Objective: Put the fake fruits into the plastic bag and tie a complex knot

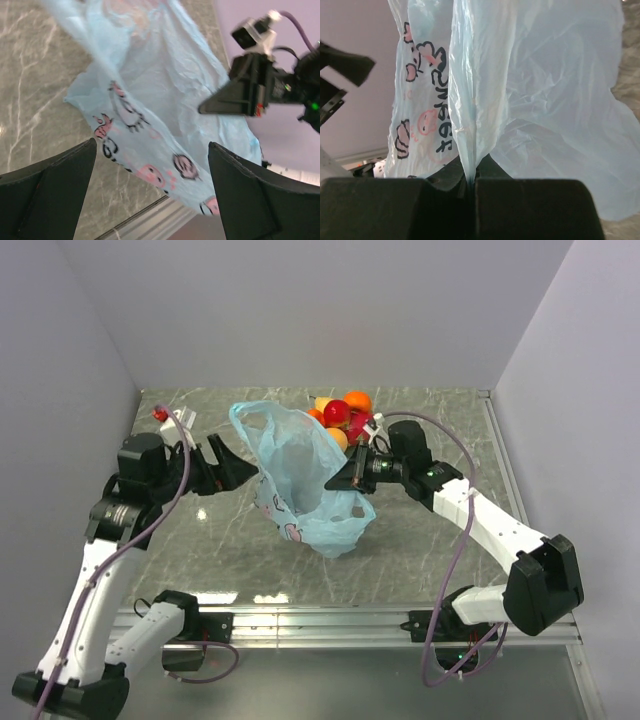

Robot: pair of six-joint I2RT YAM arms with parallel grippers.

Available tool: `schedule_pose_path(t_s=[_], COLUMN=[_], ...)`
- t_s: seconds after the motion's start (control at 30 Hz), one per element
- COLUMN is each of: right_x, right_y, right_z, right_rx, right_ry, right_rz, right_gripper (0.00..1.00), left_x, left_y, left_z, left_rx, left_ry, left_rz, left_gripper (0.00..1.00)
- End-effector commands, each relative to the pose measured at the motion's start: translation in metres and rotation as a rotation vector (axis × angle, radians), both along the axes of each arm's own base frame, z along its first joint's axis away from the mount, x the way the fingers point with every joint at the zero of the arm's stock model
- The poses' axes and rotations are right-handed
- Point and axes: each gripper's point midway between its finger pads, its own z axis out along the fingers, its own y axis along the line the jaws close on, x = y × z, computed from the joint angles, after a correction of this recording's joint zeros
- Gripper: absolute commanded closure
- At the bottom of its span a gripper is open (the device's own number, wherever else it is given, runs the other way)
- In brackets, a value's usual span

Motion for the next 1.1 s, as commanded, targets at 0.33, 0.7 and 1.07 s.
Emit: schedule_pose_path(t_s=[0.33,0.7,1.07], right_x=[-0.014,-0.008,0.012], right_y=[0.022,0.022,-0.005], right_z=[0.027,0.029,0.044], right_rx=[0.061,0.015,-0.176], right_ry=[-0.141,-0.268,-0.444], right_rz=[0.083,0.117,0.065], right_gripper=[1.00,0.98,0.05], left_x=[0.041,0.032,0.029], left_y=[-0.024,-0.031,-0.003], left_z=[-0.061,-0.081,-0.036], left_rx=[-0.089,-0.153,-0.010], left_ry=[0.248,0.303,0.200], left_rz=[0.123,0.091,0.136], left_gripper=[0.01,0.73,1.00])
